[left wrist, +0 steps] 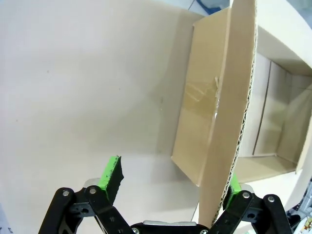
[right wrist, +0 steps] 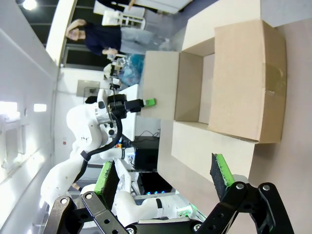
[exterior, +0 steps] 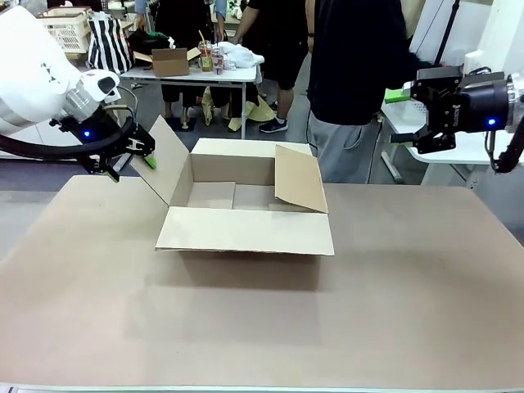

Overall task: Pack the gift set into the box.
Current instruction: Place both hands on the side flaps of the Package Box and spread them outward.

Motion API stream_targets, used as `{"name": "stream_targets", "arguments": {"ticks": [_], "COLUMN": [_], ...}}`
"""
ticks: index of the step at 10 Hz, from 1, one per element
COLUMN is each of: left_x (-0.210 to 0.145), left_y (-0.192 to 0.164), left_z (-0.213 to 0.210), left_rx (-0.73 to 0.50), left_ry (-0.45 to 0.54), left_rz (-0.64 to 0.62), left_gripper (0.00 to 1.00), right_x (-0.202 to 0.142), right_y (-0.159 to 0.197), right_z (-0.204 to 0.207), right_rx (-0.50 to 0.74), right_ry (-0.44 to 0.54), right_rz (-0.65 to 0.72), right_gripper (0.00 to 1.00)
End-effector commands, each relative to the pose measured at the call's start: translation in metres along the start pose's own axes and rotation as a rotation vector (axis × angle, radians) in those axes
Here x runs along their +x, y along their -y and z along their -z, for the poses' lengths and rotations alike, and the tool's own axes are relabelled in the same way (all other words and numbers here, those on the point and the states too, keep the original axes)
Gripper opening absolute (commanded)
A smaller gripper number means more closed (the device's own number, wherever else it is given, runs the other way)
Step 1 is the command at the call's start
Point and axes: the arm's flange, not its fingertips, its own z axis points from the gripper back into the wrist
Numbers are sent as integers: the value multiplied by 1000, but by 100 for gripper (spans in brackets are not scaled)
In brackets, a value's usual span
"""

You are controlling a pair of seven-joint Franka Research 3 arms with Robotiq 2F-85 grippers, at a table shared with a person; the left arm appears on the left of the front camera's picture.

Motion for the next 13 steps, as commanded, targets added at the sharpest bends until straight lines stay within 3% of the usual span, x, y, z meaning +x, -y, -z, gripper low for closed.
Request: {"name": "stream_targets", "arguments": {"ticks": [1, 6, 9, 13], "left_x": [3, 3, 3, 3], "left_y": [8, 8, 8, 8], "left_z": [-3, -3, -3, -3], "left_rx": [-5, -5, -5, -5], "left_ry": [20, 20, 20, 20], "left_rz": [14, 14, 14, 14], "left_gripper": [100, 100, 100, 100], "right_x": [1, 0, 33, 47], "right_y": [-1, 0, -30, -69], "right_z": [3, 0, 67, 154], "right_rx": [26, 0, -228, -593], "right_ry": [8, 0, -52, -179], "right_rz": [1, 0, -32, -284], "right_gripper": [100, 100, 100, 100]}}
